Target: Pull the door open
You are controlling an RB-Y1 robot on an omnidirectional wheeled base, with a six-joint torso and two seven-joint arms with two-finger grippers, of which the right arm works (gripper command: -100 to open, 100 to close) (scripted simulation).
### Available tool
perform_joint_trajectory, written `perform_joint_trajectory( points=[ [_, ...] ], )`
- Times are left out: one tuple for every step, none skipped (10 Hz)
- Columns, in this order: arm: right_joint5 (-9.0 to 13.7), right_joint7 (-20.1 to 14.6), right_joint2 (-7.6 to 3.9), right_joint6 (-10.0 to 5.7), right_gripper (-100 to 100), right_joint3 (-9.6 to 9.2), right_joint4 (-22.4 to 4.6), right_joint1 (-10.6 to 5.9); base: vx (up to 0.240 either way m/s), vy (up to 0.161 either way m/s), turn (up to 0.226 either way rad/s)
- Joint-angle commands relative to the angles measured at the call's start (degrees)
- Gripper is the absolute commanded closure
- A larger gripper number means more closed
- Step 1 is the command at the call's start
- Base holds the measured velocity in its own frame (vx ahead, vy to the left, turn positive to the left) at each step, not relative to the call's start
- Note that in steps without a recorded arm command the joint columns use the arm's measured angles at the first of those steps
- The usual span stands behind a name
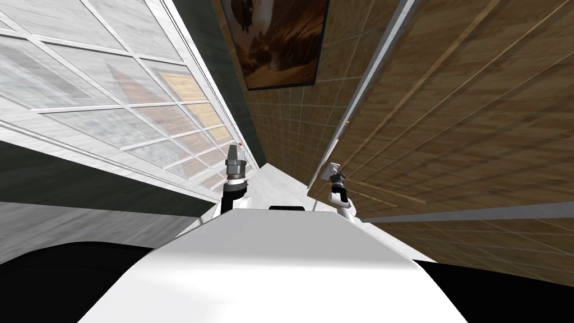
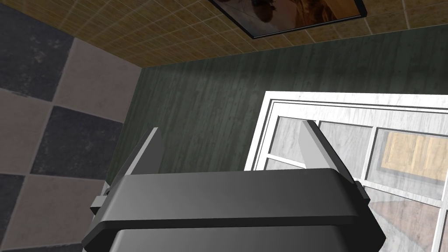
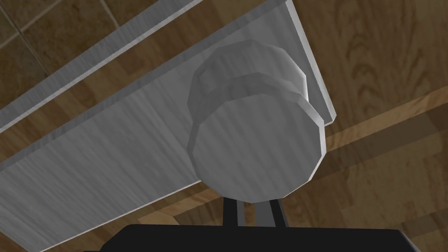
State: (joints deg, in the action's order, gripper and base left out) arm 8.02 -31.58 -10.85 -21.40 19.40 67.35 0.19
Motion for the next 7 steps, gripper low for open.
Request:
perform_joint_trajectory(
  points=[
    [1.1,-2.1,0.02,-0.70,100,-0.76,0.6,-0.73,-0.056,-0.021,0.034],
    [3.0,-4.3,-0.19,-0.57,100,-1.41,0.3,-1.00,-0.050,-0.022,0.024],
    [3.0,-4.5,-0.19,-0.57,100,-1.41,0.3,-1.00,-0.047,-0.017,0.016],
    [4.9,-6.5,-0.40,-0.43,100,-2.06,0.0,-1.27,-0.060,-0.008,0.057],
    [4.9,-6.8,-0.40,-0.43,100,-2.06,0.0,-1.27,-0.045,-0.013,0.019],
    [5.8,-7.9,0.40,0.48,-100,-1.76,-0.2,-0.43,-0.048,-0.025,-0.007],
    [7.0,-9.7,1.17,0.71,-100,-1.77,0.4,-0.31,-0.081,-0.020,0.045]
  ],
)
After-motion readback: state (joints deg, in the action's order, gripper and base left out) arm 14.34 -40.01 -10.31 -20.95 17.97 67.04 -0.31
